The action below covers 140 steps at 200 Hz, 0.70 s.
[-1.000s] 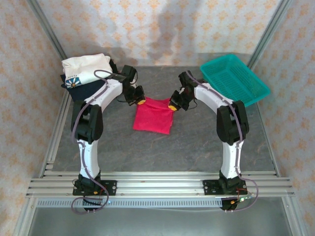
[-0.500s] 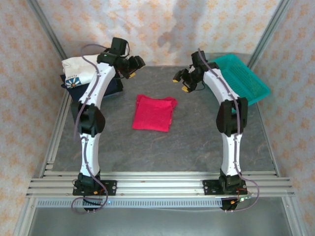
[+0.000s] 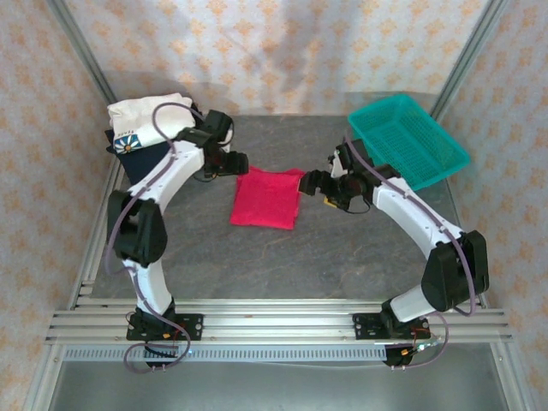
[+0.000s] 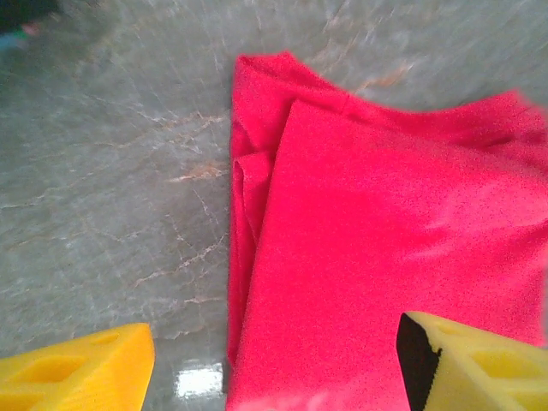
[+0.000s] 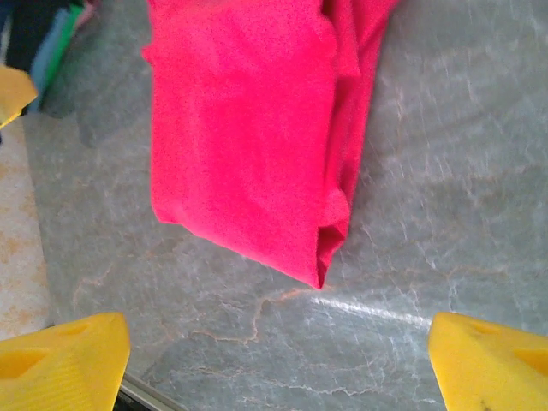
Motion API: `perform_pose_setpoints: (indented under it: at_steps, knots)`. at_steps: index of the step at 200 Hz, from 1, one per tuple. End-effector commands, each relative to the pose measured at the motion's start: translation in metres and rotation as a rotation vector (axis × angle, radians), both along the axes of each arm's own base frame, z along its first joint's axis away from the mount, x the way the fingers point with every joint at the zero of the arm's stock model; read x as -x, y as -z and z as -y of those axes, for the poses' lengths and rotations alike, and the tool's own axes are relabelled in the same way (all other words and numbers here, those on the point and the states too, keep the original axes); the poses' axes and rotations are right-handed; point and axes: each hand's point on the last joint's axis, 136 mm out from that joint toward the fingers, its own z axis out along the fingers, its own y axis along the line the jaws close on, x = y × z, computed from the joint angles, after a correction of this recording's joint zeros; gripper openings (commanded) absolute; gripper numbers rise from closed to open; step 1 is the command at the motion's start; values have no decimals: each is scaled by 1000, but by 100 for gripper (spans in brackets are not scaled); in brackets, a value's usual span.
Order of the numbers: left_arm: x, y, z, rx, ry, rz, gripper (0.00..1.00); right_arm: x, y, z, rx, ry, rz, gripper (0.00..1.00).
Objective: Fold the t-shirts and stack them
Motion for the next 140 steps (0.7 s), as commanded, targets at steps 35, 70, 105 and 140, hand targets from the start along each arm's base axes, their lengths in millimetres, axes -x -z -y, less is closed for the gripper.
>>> perform_pose_setpoints:
  at_steps: [35,70,105,140]
  knots:
    - [-40,38,-11,-207,26,-22,75,9,-14,2,-43,22,56,91]
    - [-58,52,-2,-180,13,-5,74,16,-10,2,-63,24,31,91]
    - [-68,71,9,-168,22,-23,74,24,-1,3,-63,27,6,92]
    - [-71,92,5,-210,6,-76,72,27,-1,3,-70,23,-5,92]
